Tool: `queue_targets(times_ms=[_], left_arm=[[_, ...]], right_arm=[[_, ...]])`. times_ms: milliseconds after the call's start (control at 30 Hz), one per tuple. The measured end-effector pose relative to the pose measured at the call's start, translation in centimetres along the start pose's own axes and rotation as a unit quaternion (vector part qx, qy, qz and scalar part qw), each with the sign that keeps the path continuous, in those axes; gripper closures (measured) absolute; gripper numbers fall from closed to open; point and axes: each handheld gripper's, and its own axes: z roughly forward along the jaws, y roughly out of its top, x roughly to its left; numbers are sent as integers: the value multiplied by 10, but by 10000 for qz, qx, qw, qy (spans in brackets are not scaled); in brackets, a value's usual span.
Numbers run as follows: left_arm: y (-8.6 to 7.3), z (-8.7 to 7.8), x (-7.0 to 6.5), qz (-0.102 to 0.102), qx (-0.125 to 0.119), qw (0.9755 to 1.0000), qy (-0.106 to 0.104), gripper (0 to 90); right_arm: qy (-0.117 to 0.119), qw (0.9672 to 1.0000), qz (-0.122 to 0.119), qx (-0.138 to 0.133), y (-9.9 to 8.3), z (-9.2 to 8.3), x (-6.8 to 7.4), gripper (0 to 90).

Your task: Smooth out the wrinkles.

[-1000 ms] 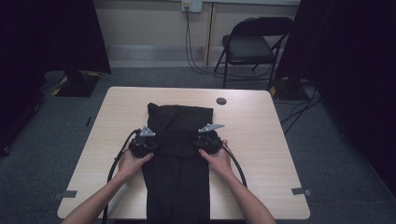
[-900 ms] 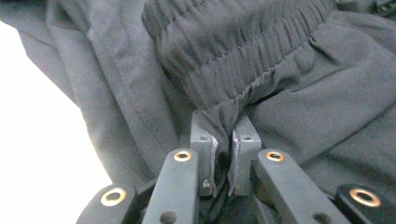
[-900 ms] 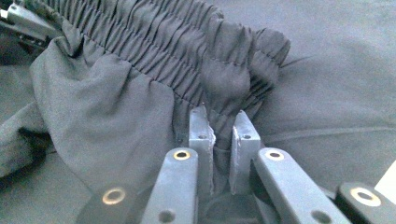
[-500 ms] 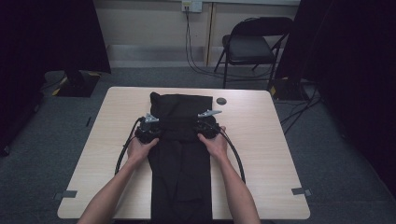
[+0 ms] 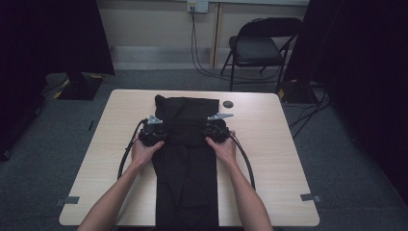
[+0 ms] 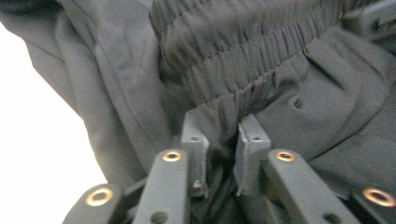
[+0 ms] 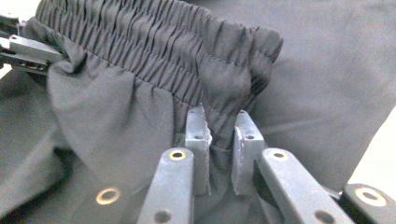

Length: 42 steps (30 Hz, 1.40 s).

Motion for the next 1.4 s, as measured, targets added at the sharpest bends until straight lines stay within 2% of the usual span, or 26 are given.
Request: queue_targets(times_ms=[100, 167, 233, 267, 333, 367, 400, 467, 533, 667, 733, 800, 867, 1000, 1067, 1100, 1133, 1167, 1200, 1233, 1333, 1400], left_arm=[[0, 0, 3, -122, -145, 9998, -93, 578], [3, 1, 5, -112, -140, 9997, -146, 515], [4, 3, 6, -101, -70, 9998, -159, 506], [5, 4, 7, -111, -31, 9997, -222, 563], [6, 5, 7, -157, -38, 9996, -216, 724], [7, 4, 9, -279, -135, 9992, -262, 782], [10, 3, 10, -340, -187, 9988, -289, 803], [19, -4, 8, -299, -319, 9986, -286, 817], [36, -17, 6, -262, -544, 9977, -306, 819], [83, -50, 2, -36, -959, 9952, -207, 819], [106, -66, 0, 31, -1199, 9926, -171, 819], [127, -86, -3, 103, -1438, 9894, -185, 819], [144, -107, -11, 285, -1597, 9866, -153, 819], [159, -150, -30, 600, -1898, 9796, -292, 819], [158, -167, -38, 562, -1944, 9786, -374, 818], [153, -174, -42, 515, -1973, 9781, -421, 817], [147, -180, -47, 556, -1959, 9779, -469, 817], [139, -184, -51, 572, -1958, 9776, -519, 817], [130, -186, -55, 502, -1932, 9781, -598, 817], [119, -187, -59, 460, -1861, 9792, -660, 817], [85, -185, -69, 375, -1717, 9808, -844, 818], [62, -180, -75, 462, -1519, 9833, -888, 818]], right_arm=[[-11, 10000, 44, -25, -7, 3, -1, 717], [19, 10000, 75, -24, -8, 5, -2, 642], [29, 9999, 125, -27, -8, 7, -3, 585], [23, 9999, 115, -23, -8, 8, -3, 590], [53, 10000, 61, 9, -7, 8, -3, 719], [53, 10000, 76, 27, -5, 7, -3, 771], [98, 9999, 101, -16, -3, 6, -4, 797], [117, 9997, 161, -145, 4, 0, -5, 814], [136, 9992, 177, -334, 18, -10, -6, 818], [86, 9963, 110, -853, 61, -45, -8, 823], [47, 9939, 49, -1101, 84, -65, -6, 824], [60, 9901, 48, -1398, 105, -85, -4, 826], [108, 9860, 36, -1662, 124, -106, -2, 827], [264, 9780, -107, -2066, 146, -143, 10, 829], [347, 9752, -203, -2175, 148, -159, 19, 829], [390, 9736, -278, -2230, 146, -166, 25, 830], [454, 9727, -326, -2251, 142, -172, 30, 830], [435, 9732, -413, -2219, 137, -177, 36, 830], [449, 9735, -498, -2188, 131, -181, 41, 831], [498, 9739, -536, -2150, 124, -184, 46, 831], [596, 9770, -638, -1946, 99, -189, 58, 831], [650, 9803, -667, -1744, 79, -188, 64, 831]])
